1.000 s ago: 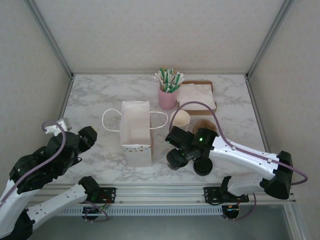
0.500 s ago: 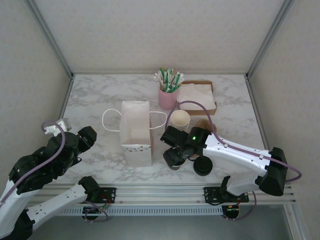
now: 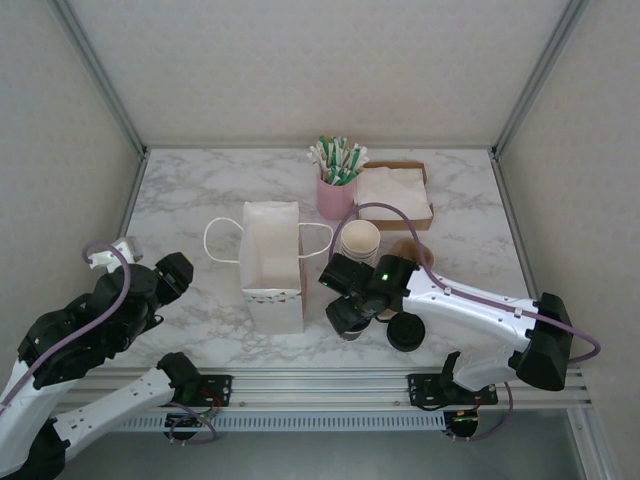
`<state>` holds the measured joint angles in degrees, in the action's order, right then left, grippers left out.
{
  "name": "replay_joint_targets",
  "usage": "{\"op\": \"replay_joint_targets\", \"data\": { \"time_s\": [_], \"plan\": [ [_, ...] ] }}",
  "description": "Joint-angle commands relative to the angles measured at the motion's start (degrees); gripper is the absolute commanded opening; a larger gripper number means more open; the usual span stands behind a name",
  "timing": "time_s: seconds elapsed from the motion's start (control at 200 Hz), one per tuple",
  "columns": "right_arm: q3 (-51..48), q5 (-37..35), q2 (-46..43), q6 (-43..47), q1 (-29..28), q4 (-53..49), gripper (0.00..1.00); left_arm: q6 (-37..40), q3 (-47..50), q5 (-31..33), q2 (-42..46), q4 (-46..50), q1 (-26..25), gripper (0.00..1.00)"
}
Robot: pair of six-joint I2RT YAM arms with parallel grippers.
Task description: Pack the takeout coffee
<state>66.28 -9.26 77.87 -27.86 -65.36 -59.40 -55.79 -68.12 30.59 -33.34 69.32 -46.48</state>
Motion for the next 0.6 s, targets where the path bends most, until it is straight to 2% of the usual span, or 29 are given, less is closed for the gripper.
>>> {"op": "replay_joint_targets", "data": {
  "time_s": [0.0,0.591],
  "plan": [
    [-0.89,-1.38,0.61,-0.37,-0.78,-1.17,0.77,-1.34,0.36,1.52,0.30,1.47,-0.54,0.67],
    [-3.09,-0.82,1.06,-0.83,-1.27,-0.11,0.78,-1.60,0.71,1.15,0.03,1.09,-0.54,0.67]
  ]
}}
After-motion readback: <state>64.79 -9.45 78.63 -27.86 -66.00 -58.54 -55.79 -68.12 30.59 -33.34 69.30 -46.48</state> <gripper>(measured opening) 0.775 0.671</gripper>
